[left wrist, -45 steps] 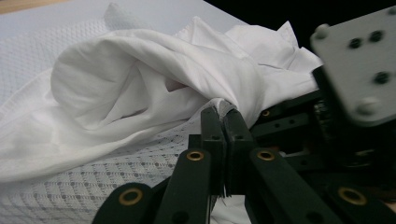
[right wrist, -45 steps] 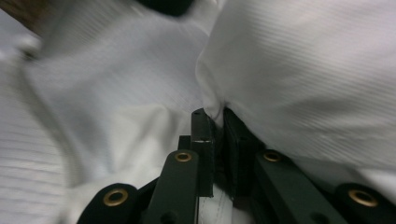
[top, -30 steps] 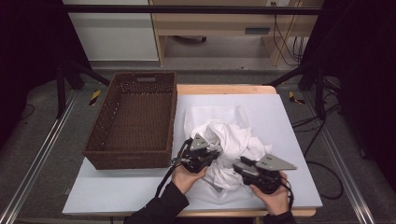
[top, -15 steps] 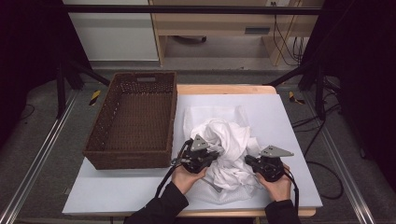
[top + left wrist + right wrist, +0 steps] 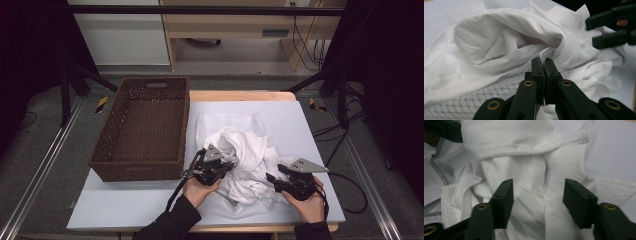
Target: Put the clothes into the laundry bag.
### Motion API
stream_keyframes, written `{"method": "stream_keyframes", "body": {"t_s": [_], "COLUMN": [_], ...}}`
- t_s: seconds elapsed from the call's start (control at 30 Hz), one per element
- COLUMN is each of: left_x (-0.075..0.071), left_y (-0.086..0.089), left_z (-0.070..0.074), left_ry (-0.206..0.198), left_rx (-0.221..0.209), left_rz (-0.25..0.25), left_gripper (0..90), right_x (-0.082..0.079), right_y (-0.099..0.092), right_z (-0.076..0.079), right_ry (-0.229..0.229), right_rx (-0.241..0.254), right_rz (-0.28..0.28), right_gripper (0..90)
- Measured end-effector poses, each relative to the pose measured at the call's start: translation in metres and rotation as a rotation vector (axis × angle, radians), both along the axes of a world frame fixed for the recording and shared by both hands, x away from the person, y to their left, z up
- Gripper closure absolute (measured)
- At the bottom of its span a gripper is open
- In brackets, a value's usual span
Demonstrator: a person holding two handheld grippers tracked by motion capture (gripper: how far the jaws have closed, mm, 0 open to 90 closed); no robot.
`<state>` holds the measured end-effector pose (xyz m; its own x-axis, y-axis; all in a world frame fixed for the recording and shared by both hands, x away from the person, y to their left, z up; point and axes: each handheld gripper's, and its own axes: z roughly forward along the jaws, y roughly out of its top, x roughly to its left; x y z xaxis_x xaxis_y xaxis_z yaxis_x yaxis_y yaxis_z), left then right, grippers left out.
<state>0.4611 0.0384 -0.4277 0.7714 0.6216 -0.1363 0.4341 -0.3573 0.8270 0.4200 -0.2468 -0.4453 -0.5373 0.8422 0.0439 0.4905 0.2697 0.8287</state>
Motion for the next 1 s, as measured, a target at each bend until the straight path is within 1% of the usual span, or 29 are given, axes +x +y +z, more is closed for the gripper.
{"method": "stream_keyframes", "body": {"t_s": [0.07, 0.1, 0.13, 0.17, 0.2, 0.23, 0.27, 0.33, 0.37, 0.43, 0.5, 0.53, 0.57, 0.6, 0.63, 0.67, 0.7, 0.73, 0.77, 0.8, 0.83, 0.87, 0.9, 0.93, 0.97, 1.0], "left_x": [0.0, 0.0, 0.0, 0.0, 0.0, 0.0, 0.0, 0.0, 0.0, 0.0, 0.0, 0.0, 0.0, -0.001, -0.001, -0.001, -0.001, -0.001, -0.001, -0.001, 0.0, -0.001, 0.0, 0.0, 0.0, 0.0], "left_y": [0.0, 0.0, 0.0, 0.0, 0.001, 0.001, 0.001, 0.001, 0.001, 0.002, 0.002, 0.002, 0.001, 0.001, 0.001, 0.002, 0.002, 0.002, 0.002, 0.002, 0.002, 0.002, 0.002, 0.002, 0.002, 0.002], "left_z": [0.0, 0.0, 0.0, 0.0, 0.0, 0.0, 0.0, 0.0, 0.0, 0.0, 0.0, 0.0, 0.0, 0.0, 0.001, 0.001, 0.001, 0.001, 0.001, 0.001, 0.0, 0.0, 0.0, 0.0, 0.001, 0.001], "left_ry": [-0.002, -0.001, 0.0, 0.001, 0.003, 0.004, 0.005, 0.003, 0.003, 0.003, 0.006, 0.004, 0.003, 0.001, 0.0, 0.001, 0.001, 0.002, 0.003, 0.003, 0.005, 0.005, 0.005, 0.006, 0.007, 0.01], "left_rx": [0.004, 0.004, 0.004, 0.003, 0.004, 0.004, 0.004, 0.007, 0.006, 0.003, 0.002, 0.004, 0.005, 0.006, 0.005, 0.004, 0.004, 0.003, 0.004, 0.005, 0.006, 0.007, 0.007, 0.006, 0.004, 0.003], "left_rz": [0.0, -0.001, 0.0, 0.0, 0.001, 0.002, 0.001, 0.001, 0.001, 0.003, 0.004, 0.003, 0.002, 0.002, 0.002, 0.002, 0.001, 0.0, -0.001, -0.002, -0.003, -0.003, -0.004, -0.003, -0.001, 0.001], "left_gripper": [88.6, 88.6, 88.6, 88.6, 88.6, 88.6, 88.6, 88.6, 88.6, 88.6, 88.6, 88.6, 88.6, 88.6, 88.6, 88.5, 88.5, 88.5, 88.4, 88.4, 88.5, 88.4, 88.4, 88.5, 88.5, 88.5], "right_x": [0.001, 0.002, 0.004, 0.004, 0.006, 0.007, 0.008, 0.008, 0.006, 0.0, -0.005, -0.008, -0.009, -0.009, -0.01, -0.01, -0.009, -0.008, -0.006, -0.004, -0.002, 0.001, 0.002, 0.001, -0.001, -0.005], "right_y": [0.001, 0.002, 0.002, 0.003, 0.004, 0.005, 0.005, 0.004, 0.003, -0.001, -0.009, -0.014, -0.017, -0.02, -0.024, -0.027, -0.028, -0.029, -0.029, -0.029, -0.029, -0.03, -0.03, -0.029, -0.028, -0.027], "right_z": [-0.009, -0.012, -0.014, -0.016, -0.018, -0.02, -0.022, -0.022, -0.019, -0.01, 0.001, 0.007, 0.01, 0.012, 0.011, 0.008, 0.004, -0.004, -0.012, -0.019, -0.023, -0.027, -0.027, -0.025, -0.02, -0.013], "right_ry": [0.006, 0.018, 0.019, 0.024, 0.043, 0.06, 0.067, 0.07, 0.06, 0.028, -0.024, -0.059, -0.071, -0.076, -0.072, -0.055, -0.036, 0.01, 0.043, 0.071, 0.094, 0.136, 0.15, 0.145, 0.134, 0.1], "right_rx": [-0.012, -0.02, -0.048, -0.061, -0.071, -0.09, -0.11, -0.113, -0.102, -0.069, -0.033, -0.02, -0.019, -0.032, -0.041, -0.034, -0.034, -0.03, -0.032, -0.021, -0.007, 0.037, 0.055, 0.041, 0.023, 0.015], "right_rz": [-0.002, 0.002, 0.002, -0.004, -0.002, 0.007, 0.007, 0.0, -0.003, -0.015, -0.029, -0.062, -0.095, -0.129, -0.158, -0.172, -0.174, -0.164, -0.154, -0.149, -0.134, -0.096, -0.089, -0.091, -0.088, -0.078], "right_gripper": [42.1, 46.3, 54.7, 62.1, 71.8, 85.5, 90.0, 90.0, 90.0, 90.0, 88.9, 72.0, 57.3, 45.1, 38.8, 34.2, 32.7, 31.4, 32.0, 36.6, 47.5, 64.2, 67.5, 73.7, 77.1, 78.5]}}
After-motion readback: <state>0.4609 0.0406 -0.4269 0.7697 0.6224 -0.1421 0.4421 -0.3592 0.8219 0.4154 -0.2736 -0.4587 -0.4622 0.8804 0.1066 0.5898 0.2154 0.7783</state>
